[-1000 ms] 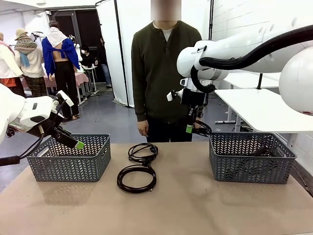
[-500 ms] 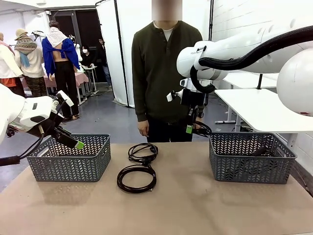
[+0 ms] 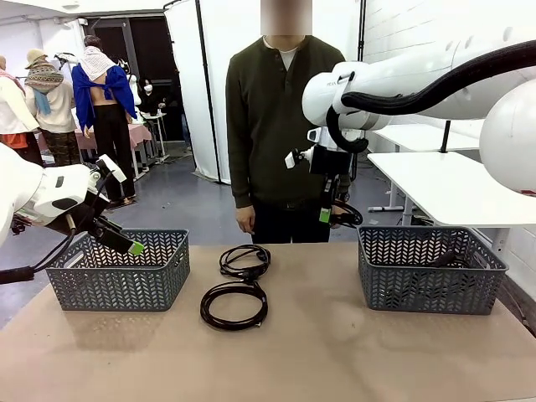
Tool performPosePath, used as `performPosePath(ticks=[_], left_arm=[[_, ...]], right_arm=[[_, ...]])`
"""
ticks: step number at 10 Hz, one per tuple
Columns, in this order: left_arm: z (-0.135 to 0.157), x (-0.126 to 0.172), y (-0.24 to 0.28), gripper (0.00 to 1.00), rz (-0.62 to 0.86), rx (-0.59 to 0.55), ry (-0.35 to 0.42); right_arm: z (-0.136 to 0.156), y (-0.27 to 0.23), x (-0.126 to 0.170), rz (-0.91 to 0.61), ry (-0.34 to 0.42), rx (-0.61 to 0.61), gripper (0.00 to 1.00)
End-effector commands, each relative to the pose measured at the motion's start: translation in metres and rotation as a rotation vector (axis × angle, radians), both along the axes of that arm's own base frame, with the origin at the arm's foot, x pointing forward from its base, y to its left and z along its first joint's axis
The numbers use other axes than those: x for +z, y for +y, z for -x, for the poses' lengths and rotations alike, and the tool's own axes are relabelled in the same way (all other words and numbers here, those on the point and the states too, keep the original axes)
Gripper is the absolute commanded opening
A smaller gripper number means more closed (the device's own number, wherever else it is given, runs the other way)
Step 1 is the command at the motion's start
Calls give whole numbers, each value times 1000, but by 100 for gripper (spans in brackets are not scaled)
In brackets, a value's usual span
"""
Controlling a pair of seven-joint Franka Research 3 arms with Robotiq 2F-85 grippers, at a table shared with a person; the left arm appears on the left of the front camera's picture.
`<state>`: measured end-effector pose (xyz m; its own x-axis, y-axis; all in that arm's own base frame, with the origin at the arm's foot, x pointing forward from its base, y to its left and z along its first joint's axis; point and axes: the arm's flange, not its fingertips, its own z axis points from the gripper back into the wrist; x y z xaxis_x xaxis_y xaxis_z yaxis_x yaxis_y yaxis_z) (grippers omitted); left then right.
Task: Organize the cables according to human instructions.
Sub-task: Pick up a bundle of cables and place it in the basket indicated by the human.
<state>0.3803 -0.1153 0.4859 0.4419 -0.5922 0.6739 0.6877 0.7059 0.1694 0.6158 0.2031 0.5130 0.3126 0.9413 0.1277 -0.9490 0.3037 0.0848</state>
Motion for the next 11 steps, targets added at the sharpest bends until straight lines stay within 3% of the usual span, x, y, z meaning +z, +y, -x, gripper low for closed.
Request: performPosePath(ticks=[1,4,8,11], left_arm=[[-1,0,1,100,11,12,4],[-1,0,1,100,11,12,4],[-1,0,1,100,11,12,4],[-1,0,1,100,11,12,4]], right_arm=[[17,-12,16,15,-18,70,0],[36,-26,31,62,-56,166,0],[57,-81,33,163,-129,237,0],[68,-124,23,188,-115,252,0]])
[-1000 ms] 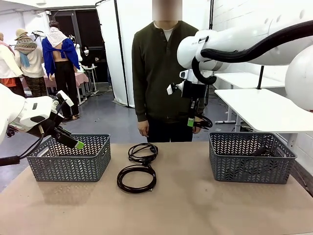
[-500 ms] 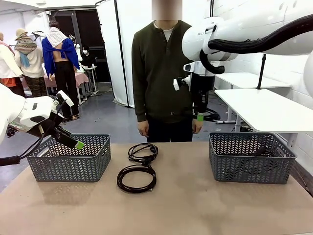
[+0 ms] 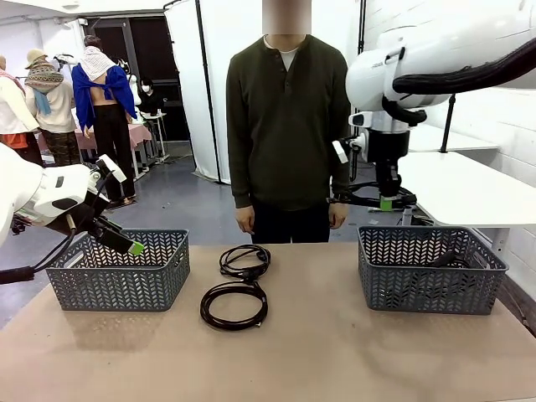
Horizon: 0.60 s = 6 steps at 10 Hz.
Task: Organize the cables according to human instructions.
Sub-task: Pick up a bundle of cables and place it in the basket indicated by the human.
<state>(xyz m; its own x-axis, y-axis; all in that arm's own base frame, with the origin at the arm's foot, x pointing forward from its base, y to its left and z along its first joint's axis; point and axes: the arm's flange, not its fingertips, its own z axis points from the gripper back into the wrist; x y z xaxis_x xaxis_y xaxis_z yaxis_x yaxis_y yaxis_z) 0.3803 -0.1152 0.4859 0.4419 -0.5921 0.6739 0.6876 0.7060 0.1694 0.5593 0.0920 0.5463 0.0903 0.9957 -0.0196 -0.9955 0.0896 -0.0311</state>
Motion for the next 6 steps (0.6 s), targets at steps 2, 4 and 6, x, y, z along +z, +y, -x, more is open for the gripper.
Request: performPosePath(ticks=[2,4,6], left_arm=[[-1,0,0,100,11,12,4],[-1,0,0,100,11,12,4],[-1,0,0,100,11,12,4]], right_arm=[[16,-42,-22,25,-39,24,0],[17,-64,-33,52,-50,27,0],[13,-80,-45,68,-47,18,0]])
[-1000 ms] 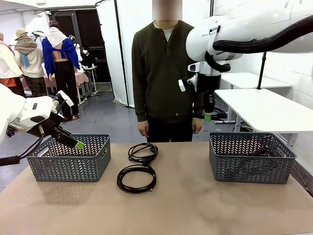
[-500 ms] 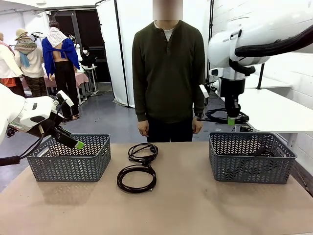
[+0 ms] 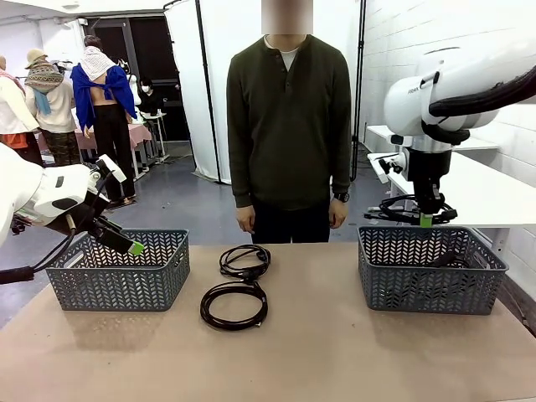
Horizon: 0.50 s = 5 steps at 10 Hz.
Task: Organize the cables according to human instructions.
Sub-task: Pick up a bundle of cables and place it in the basket indicated by the human.
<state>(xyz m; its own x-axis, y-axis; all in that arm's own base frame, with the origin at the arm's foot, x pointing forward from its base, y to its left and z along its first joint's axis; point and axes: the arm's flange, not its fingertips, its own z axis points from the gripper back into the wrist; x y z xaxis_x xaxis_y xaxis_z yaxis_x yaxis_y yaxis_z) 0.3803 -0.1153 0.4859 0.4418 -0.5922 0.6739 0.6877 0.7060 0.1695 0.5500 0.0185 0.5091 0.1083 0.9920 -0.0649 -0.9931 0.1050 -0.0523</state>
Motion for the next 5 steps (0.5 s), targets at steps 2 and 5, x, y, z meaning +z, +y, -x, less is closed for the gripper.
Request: performPosePath(ticks=[2,5], left_arm=[[-1,-1,1,100,11,12,4],[-1,-1,1,100,11,12,4]], right_arm=[[-1,-9,-9,5,-3,-14,0],[0,-5,-5,0,1,-7,0]])
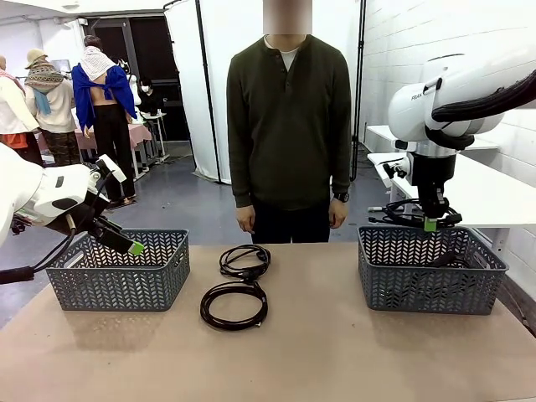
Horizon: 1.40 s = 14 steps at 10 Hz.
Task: Organize the cables according to human instructions.
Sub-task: Pick up a bundle of cables and place it in the basket indicated by the human.
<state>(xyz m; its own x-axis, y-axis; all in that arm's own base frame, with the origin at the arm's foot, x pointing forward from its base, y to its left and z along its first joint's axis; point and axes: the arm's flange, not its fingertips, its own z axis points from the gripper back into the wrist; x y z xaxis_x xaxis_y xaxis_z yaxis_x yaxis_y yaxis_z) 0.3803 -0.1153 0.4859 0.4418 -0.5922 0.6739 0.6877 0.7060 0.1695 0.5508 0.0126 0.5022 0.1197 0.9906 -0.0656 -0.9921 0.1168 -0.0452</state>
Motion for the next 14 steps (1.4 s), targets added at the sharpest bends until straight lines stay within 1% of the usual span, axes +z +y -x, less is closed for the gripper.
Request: performPosePath(ticks=[1,3,5,7,11,13,14], left_arm=[[-1,-1,1,100,11,12,4],[-1,-1,1,100,11,12,4],[-1,-1,1,100,11,12,4],[-1,-1,1,100,11,12,4],[-1,-1,1,100,11,12,4],[-1,-1,1,100,11,12,4],[-1,-1,1,100,11,12,4]], right_arm=[[1,1,2,0,-6,4,0],[0,0,0,0,0,1,0],[-3,1,-12,-24,12,24,0],[-4,1,-24,-12,25,38,0],[-3,-1,-48,-24,44,22,0],[-2,0,-53,-48,69,30,0],[-1,1,-54,-43,86,33,19]])
